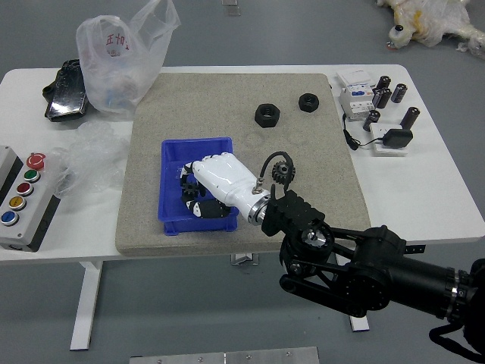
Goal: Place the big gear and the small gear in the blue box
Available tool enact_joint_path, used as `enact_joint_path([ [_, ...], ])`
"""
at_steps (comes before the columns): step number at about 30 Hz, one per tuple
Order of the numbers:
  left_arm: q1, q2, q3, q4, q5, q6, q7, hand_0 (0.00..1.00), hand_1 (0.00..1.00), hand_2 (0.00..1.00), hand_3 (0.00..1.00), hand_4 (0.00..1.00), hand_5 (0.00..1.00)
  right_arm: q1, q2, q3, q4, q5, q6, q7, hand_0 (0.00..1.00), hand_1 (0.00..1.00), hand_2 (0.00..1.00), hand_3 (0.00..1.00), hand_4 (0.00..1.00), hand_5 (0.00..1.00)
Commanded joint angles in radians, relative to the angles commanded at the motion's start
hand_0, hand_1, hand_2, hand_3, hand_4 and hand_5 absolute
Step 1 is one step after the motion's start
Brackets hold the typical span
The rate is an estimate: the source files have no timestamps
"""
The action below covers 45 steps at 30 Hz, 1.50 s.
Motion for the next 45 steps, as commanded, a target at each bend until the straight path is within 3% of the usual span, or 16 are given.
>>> enact_joint_path([
  [4, 0.001, 0.000, -0.003, -0.001, 0.002, -0.001, 0.002, 0.750, 0.708, 0.692, 0.808, 0.750, 0.578, -0.001, -0.002, 0.011, 0.004, 0.000, 0.001, -0.001, 0.480, 0.779, 0.859, 0.897, 0.734, 0.294],
  [5, 0.001, 0.000, -0.002, -0.001, 0.001, -0.002, 0.003, 0.749, 0.708, 0.691, 0.807, 0.751, 0.580, -0.002, -0.003, 0.017, 0.007, 0.001, -0.001, 0.001, 0.480, 0.784, 0.868, 0.917, 0.802, 0.317],
  [7, 0.001, 0.000, -0.001, -0.002, -0.001, -0.002, 0.003, 0.749, 0.708, 0.691, 0.807, 0.751, 0.580, -0.005, -0.008, 0.032, 0.013, 0.008, -0.009, 0.006, 0.480, 0.784, 0.868, 0.917, 0.802, 0.317],
  [10, 0.001, -0.002, 0.001, -0.002, -0.003, -0.002, 0.003, 0.749, 0.708, 0.691, 0.807, 0.751, 0.580, -0.015, -0.029, 0.096, 0.023, 0.033, -0.039, 0.027, 0.480, 0.784, 0.868, 0.917, 0.802, 0.317],
  [11, 0.001, -0.002, 0.001, -0.002, -0.004, -0.002, 0.003, 0.748, 0.707, 0.691, 0.807, 0.750, 0.578, -0.018, -0.036, 0.116, 0.021, 0.035, -0.045, 0.029, 0.458, 0.754, 0.813, 0.862, 0.793, 0.313],
  [17, 0.003, -0.003, 0.001, -0.002, -0.007, 0.000, 0.003, 0.749, 0.707, 0.689, 0.806, 0.751, 0.580, -0.026, -0.120, 0.246, -0.080, 0.055, -0.035, 0.017, 0.457, 0.758, 0.823, 0.868, 0.802, 0.297],
  [21, 0.005, -0.001, -0.011, -0.002, 0.005, 0.000, 0.006, 0.749, 0.707, 0.689, 0.806, 0.751, 0.580, -0.025, -0.154, 0.247, -0.159, 0.090, -0.006, 0.008, 0.457, 0.758, 0.823, 0.868, 0.802, 0.297],
  [22, 0.005, -0.001, -0.012, -0.002, 0.006, 0.000, 0.006, 0.749, 0.707, 0.689, 0.806, 0.751, 0.580, -0.026, -0.156, 0.244, -0.175, 0.095, -0.001, 0.008, 0.457, 0.758, 0.823, 0.868, 0.802, 0.297],
  [23, 0.004, -0.001, -0.011, -0.002, 0.005, 0.000, 0.006, 0.749, 0.707, 0.690, 0.805, 0.751, 0.579, -0.028, -0.157, 0.240, -0.190, 0.099, 0.004, 0.008, 0.461, 0.762, 0.832, 0.879, 0.940, 0.452],
  [28, 0.001, -0.002, 0.001, -0.001, -0.006, 0.001, 0.001, 0.749, 0.707, 0.690, 0.805, 0.751, 0.579, -0.034, -0.154, 0.222, -0.237, 0.115, 0.024, 0.010, 0.461, 0.762, 0.832, 0.879, 0.940, 0.452],
  [29, 0.001, -0.003, 0.001, -0.001, -0.006, 0.001, 0.001, 0.749, 0.706, 0.688, 0.805, 0.751, 0.578, -0.034, -0.154, 0.219, -0.242, 0.119, 0.027, 0.011, 0.458, 0.763, 0.837, 0.886, 0.997, 0.536],
  [34, 0.000, -0.003, 0.002, 0.000, -0.006, 0.001, 0.000, 0.749, 0.706, 0.688, 0.805, 0.751, 0.578, -0.035, -0.153, 0.208, -0.257, 0.143, 0.037, 0.020, 0.458, 0.763, 0.837, 0.886, 0.997, 0.536],
  [35, 0.000, -0.003, 0.001, 0.000, -0.005, 0.001, 0.000, 0.747, 0.706, 0.687, 0.804, 0.750, 0.576, -0.035, -0.153, 0.205, -0.259, 0.148, 0.038, 0.023, 0.458, 0.763, 0.836, 0.884, 0.998, 0.634],
  [40, 0.000, -0.002, 0.000, 0.000, -0.003, 0.001, -0.001, 0.747, 0.706, 0.687, 0.804, 0.750, 0.576, -0.030, -0.145, 0.176, -0.275, 0.165, 0.045, 0.023, 0.458, 0.763, 0.836, 0.884, 0.998, 0.634],
  [41, 0.000, -0.002, 0.000, 0.000, -0.002, 0.001, -0.001, 0.747, 0.706, 0.687, 0.801, 0.750, 0.576, -0.029, -0.144, 0.168, -0.279, 0.168, 0.045, 0.022, 0.442, 0.707, 0.725, 0.803, 0.932, 0.478],
  [45, -0.001, -0.003, 0.001, 0.000, -0.004, 0.001, -0.002, 0.747, 0.706, 0.687, 0.801, 0.750, 0.576, -0.026, -0.134, 0.121, -0.301, 0.181, 0.038, 0.009, 0.442, 0.707, 0.725, 0.803, 0.932, 0.478],
])
